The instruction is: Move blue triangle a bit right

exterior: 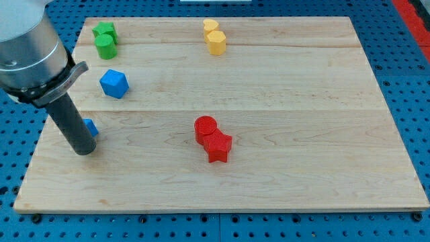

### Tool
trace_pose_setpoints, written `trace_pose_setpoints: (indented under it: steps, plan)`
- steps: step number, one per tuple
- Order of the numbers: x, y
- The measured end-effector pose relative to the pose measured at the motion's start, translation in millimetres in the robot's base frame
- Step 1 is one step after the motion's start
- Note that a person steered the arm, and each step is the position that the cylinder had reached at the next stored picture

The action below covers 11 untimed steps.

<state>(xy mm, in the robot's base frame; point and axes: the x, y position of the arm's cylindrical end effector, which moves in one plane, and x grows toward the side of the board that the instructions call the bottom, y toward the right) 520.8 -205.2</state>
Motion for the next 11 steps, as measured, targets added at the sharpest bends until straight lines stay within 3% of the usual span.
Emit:
trace_pose_setpoints:
  steps: [2,4,7,11]
  plan:
    - [21,-9]
    - [14,-73]
    - [-35,-43]
    - [-20,-35]
